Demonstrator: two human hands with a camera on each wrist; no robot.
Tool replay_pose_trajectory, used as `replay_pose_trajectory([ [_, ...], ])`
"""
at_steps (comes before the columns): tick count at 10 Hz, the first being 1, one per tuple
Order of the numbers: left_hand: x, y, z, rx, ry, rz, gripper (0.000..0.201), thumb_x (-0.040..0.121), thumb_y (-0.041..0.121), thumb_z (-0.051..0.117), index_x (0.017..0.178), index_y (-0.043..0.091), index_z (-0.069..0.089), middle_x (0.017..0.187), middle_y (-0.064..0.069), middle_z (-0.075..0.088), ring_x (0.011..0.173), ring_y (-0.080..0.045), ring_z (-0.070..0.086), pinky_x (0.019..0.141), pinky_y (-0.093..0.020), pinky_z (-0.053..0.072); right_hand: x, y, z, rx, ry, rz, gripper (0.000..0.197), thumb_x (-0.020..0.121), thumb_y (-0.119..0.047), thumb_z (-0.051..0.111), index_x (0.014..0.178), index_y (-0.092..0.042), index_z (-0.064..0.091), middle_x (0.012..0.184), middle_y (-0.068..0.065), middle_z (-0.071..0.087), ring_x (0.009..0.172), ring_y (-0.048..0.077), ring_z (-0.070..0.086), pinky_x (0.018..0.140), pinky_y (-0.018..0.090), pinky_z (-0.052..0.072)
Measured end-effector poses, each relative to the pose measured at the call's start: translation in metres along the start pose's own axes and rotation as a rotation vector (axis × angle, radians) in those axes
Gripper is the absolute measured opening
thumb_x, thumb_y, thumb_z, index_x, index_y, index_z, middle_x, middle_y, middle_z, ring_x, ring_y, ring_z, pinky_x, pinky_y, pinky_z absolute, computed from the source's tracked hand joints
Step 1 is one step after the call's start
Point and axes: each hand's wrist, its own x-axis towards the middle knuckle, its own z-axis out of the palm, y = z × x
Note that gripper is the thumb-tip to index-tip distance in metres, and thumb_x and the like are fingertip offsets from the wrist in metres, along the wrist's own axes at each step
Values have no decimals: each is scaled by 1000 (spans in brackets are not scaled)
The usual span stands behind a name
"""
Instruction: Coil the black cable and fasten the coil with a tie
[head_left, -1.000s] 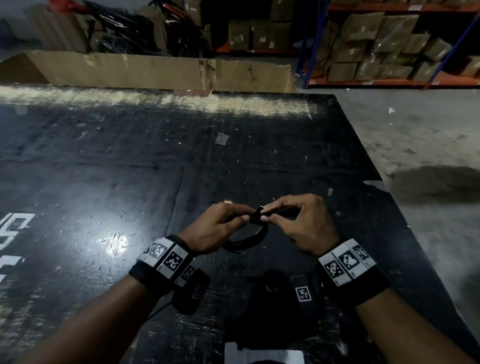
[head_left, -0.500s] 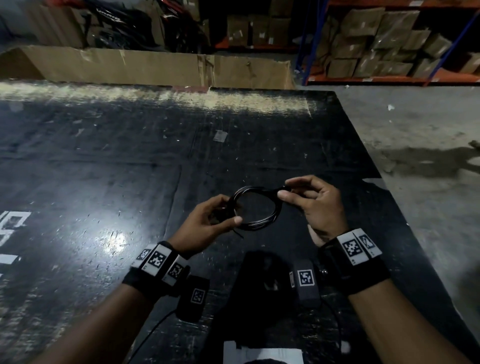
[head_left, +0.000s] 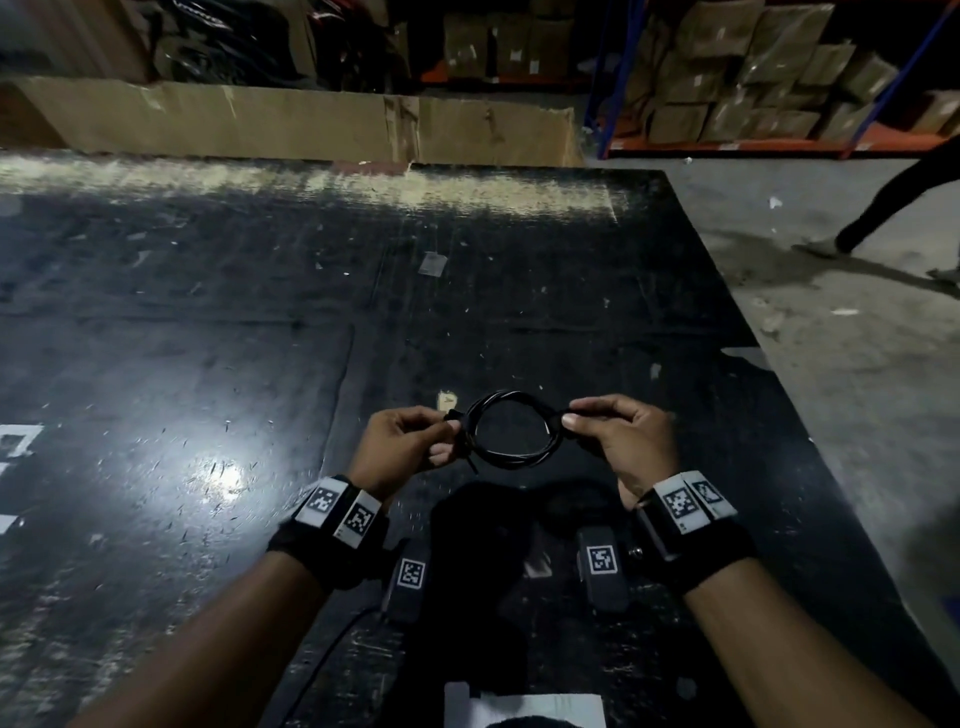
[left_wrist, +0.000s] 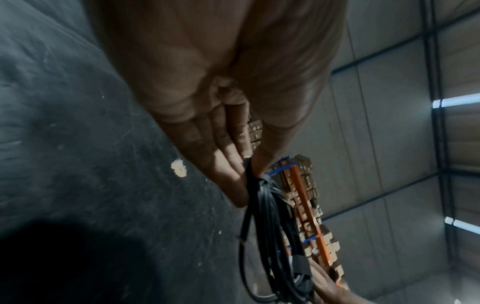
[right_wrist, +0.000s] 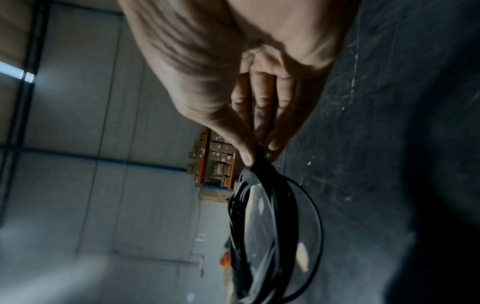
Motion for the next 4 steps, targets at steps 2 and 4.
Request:
replay_pose_trajectory([
  [2,34,-24,-2,290,49,-34,17,87,-6,73,80,8,69,76,-16,74,51,-19,72,60,-34,64,22,25,5,-378,10,-14,21,70,4,81,70,-17,76,67,11,74,57,19,66,69,31,58],
  [4,55,-46,-17,699,43,17,9,81,31,81,88,35,81,86,2,82,77,-13,74,87,-36,63,32,37,6,-590,3,-23,19,75,-8,81,93,-16,80,88,5,78,81,17,71,84,25,55],
])
